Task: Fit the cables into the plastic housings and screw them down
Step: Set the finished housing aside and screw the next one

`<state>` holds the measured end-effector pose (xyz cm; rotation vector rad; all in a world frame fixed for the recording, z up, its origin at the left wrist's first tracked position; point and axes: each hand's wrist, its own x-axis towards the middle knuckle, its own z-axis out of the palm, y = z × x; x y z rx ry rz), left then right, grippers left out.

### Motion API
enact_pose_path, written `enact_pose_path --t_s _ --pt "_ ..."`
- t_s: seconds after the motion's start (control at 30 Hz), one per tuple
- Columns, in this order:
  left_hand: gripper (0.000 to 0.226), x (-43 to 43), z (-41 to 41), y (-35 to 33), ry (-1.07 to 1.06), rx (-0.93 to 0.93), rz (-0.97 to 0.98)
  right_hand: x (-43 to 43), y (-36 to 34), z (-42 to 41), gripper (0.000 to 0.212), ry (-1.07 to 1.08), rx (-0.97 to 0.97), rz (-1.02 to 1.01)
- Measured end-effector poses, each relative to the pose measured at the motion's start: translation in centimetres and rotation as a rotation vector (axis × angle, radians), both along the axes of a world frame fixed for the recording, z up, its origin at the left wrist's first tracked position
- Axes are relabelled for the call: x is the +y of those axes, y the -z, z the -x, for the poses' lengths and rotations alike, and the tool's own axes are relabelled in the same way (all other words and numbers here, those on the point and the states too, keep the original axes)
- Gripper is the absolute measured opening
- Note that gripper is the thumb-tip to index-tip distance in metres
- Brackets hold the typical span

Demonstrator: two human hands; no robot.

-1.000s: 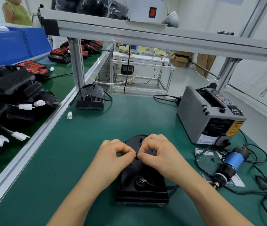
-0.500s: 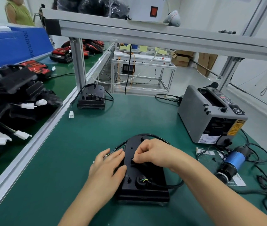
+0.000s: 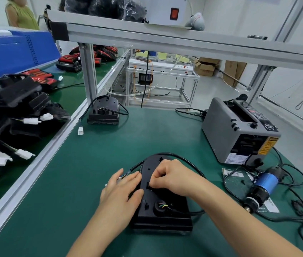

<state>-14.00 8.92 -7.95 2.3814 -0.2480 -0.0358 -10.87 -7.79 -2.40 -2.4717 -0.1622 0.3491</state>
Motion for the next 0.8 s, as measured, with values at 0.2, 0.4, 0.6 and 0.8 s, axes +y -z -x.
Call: enact_pose_path --t_s 0.2,0.4,0.6,0.8 --pt "0.044 0.0 0.2 0.0 -0.016 -0.011 0.019 0.1 -0.1 0.2 0.032 -0.02 -0.029 0.045" --pt "0.042 -0.3 0.9 -0.4 -0.061 -0.164 -0.074 0.4 0.0 0.2 0.024 -0.039 -0.054 0.099" --pt "0.042 -0.6 2.4 -0.4 -0.089 -0.589 -0.194 0.4 0.1 0.2 0.016 -0.038 -0.062 0.109" --pt "0.05 -0.4 2.2 0.7 -0.074 -0.638 -0.284 0.4 0.1 0.4 0.01 -0.036 -0.064 0.109"
